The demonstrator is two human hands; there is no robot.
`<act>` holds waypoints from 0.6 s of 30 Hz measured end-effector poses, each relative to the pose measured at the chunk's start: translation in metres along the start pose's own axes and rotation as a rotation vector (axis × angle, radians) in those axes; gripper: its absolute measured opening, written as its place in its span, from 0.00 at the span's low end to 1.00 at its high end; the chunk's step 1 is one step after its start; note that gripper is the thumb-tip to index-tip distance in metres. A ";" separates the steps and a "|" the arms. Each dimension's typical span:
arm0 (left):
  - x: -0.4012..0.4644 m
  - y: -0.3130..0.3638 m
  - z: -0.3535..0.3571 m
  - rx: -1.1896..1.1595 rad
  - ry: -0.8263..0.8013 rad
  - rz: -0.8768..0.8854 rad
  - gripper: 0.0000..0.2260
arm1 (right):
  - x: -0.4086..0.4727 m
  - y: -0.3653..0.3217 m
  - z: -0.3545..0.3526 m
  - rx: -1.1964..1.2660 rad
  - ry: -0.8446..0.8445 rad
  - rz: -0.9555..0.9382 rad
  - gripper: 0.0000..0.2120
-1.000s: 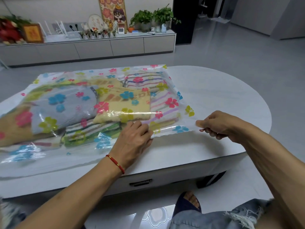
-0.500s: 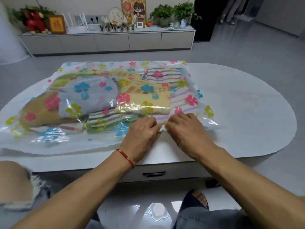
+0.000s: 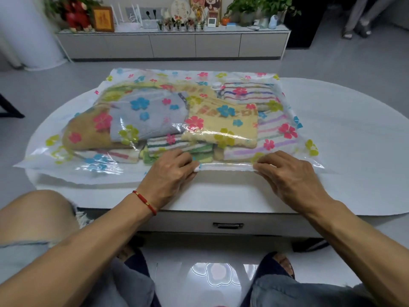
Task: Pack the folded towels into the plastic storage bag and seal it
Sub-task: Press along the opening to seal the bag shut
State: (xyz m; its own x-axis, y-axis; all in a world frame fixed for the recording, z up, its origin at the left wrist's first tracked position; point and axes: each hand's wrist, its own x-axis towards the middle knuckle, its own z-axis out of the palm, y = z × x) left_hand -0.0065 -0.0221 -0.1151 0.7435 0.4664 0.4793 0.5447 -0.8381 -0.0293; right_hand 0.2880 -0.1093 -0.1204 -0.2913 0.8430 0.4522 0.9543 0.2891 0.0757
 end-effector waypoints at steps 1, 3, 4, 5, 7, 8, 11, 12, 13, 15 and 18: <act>-0.005 -0.005 -0.002 0.013 -0.001 -0.003 0.08 | 0.000 0.000 -0.001 -0.006 -0.003 -0.010 0.04; -0.012 -0.010 -0.005 0.030 0.000 -0.013 0.08 | 0.001 -0.001 -0.003 -0.042 -0.034 -0.022 0.04; -0.014 -0.009 -0.005 0.033 0.009 -0.020 0.08 | 0.003 -0.005 -0.004 -0.066 -0.053 -0.023 0.06; -0.015 -0.008 -0.005 0.033 0.023 -0.026 0.08 | 0.007 -0.012 -0.004 -0.086 -0.068 -0.030 0.08; -0.014 -0.006 -0.004 0.040 0.053 -0.023 0.09 | 0.021 -0.035 -0.002 -0.099 -0.072 -0.068 0.17; -0.013 -0.005 -0.004 0.046 0.060 -0.019 0.09 | 0.030 -0.049 0.002 -0.095 -0.070 -0.099 0.22; -0.013 -0.004 -0.006 0.047 0.052 -0.015 0.10 | 0.058 -0.090 0.015 -0.079 -0.068 -0.188 0.20; -0.013 -0.004 -0.007 0.042 0.041 -0.015 0.10 | 0.064 -0.097 0.018 -0.079 -0.057 -0.202 0.16; -0.013 -0.005 -0.008 0.031 0.032 -0.017 0.10 | 0.069 -0.100 0.020 -0.071 -0.048 -0.205 0.13; -0.012 -0.010 -0.011 0.008 0.016 -0.015 0.10 | 0.072 -0.099 0.024 -0.054 -0.039 -0.201 0.10; -0.020 -0.024 -0.014 0.018 -0.007 -0.003 0.09 | 0.067 -0.094 0.032 -0.042 0.009 -0.211 0.09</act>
State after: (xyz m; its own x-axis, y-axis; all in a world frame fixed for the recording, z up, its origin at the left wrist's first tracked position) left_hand -0.0401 -0.0153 -0.1118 0.7448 0.4706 0.4732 0.5534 -0.8318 -0.0438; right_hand 0.1765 -0.0658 -0.1260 -0.4847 0.7615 0.4303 0.8741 0.4397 0.2065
